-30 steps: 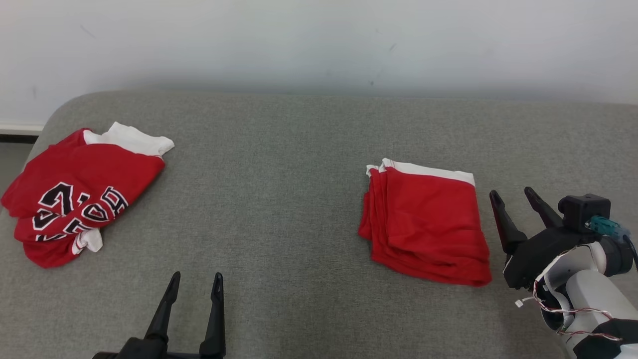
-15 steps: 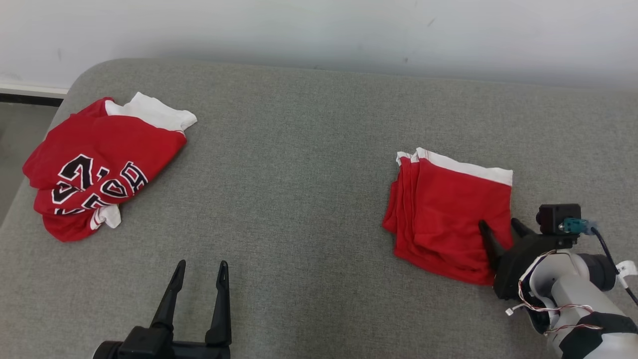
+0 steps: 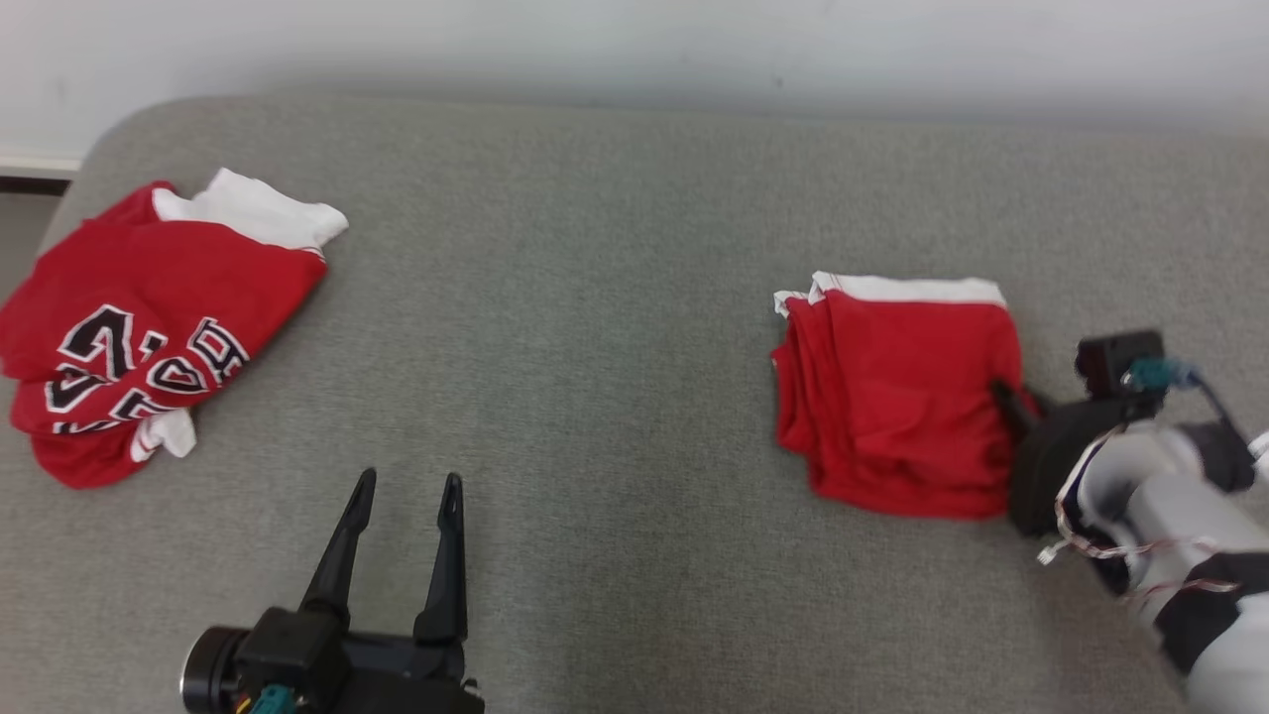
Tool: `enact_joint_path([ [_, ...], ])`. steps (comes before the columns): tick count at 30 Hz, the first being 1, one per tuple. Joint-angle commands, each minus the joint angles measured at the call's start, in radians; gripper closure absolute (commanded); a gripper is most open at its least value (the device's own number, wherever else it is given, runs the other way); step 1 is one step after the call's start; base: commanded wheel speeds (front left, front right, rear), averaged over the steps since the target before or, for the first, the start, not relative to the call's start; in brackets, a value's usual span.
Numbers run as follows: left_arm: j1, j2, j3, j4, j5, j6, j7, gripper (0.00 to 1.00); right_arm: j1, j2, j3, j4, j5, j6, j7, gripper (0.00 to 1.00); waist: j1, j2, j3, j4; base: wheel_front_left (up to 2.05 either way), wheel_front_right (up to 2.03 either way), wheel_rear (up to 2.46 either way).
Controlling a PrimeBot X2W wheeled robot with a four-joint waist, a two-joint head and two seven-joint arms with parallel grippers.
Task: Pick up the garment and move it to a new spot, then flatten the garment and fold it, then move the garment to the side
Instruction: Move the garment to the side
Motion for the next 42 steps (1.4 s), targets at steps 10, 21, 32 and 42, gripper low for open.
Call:
enact_joint_path([
  [10,-0.125,0.0,-0.054,-0.018,0.003,-0.001,-0.003,0.0,-0.148,-0.303,0.148,-0.183,0.063,-0.003,0.04,1.0,-0.0001,-0.0001,0.202,-0.078,0.0,0.0,0.0],
  [21,-0.181,0.001,-0.067,-0.084,0.027,-0.004,-0.003,0.0,-0.27,-0.542,0.213,-0.272,0.099,-0.003,0.052,1.0,-0.0001,-0.0001,0.315,-0.144,0.0,0.0,0.0],
  [32,-0.161,0.011,-0.031,-0.162,0.097,-0.019,-0.003,0.0,-0.43,-0.685,0.293,-0.32,0.063,-0.003,0.054,1.0,-0.0001,-0.0001,0.385,-0.223,0.0,0.0,0.0],
  [42,-0.158,0.014,-0.029,-0.2,0.116,-0.026,-0.003,0.0,-0.559,-0.743,0.377,-0.307,0.038,-0.003,0.072,1.0,-0.0001,-0.0001,0.423,-0.228,0.0,0.0,0.0],
])
